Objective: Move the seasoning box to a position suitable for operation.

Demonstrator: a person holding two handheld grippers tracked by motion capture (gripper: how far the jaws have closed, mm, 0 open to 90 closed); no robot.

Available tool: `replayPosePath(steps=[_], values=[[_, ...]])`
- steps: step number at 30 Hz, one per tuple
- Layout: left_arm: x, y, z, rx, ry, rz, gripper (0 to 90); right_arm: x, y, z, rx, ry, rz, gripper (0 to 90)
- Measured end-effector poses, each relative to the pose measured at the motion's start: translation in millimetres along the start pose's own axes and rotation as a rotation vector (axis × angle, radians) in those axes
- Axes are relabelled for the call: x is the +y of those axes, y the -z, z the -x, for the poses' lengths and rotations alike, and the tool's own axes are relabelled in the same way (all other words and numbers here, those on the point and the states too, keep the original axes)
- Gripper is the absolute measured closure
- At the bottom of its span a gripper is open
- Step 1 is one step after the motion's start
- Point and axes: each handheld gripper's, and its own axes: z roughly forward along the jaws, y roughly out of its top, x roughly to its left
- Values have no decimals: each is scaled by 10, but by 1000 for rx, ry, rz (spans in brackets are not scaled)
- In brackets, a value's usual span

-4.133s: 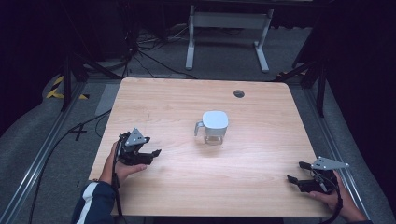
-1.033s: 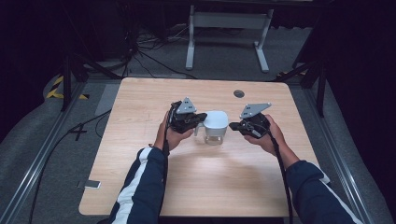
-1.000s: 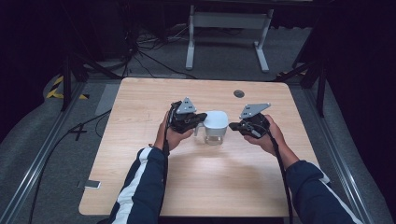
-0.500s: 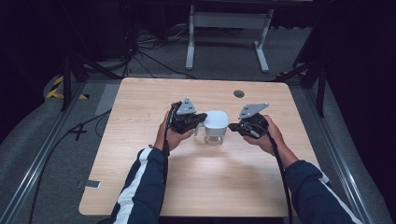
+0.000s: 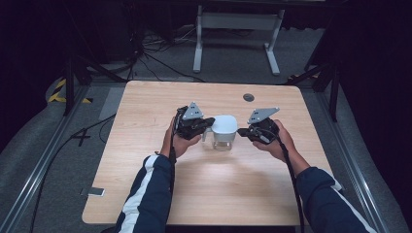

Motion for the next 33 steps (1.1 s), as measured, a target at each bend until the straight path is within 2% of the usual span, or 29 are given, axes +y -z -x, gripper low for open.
replayPosePath(steps=[4,12,13,15,17,24,28,33], values=[[-5,5,-2,-3,-8,0,900,4,-8,-2,-2,8,-3,891],[-22,9,-6,-7,13,10,900,18,-7,-6,-14,12,2,890],[-35,12,-13,-12,26,17,900,32,3,-7,-13,14,13,890],[-40,15,-24,-13,19,19,900,40,8,-8,-11,16,17,890],[-45,15,-20,-10,30,21,900,72,26,-23,-12,24,25,890],[-66,46,-42,4,21,9,899,145,47,-54,-13,44,35,890],[-101,135,-73,22,3,-2,898,161,46,-59,-11,45,37,890],[-207,360,-97,30,-14,-24,895,170,42,-57,-8,51,36,890]])
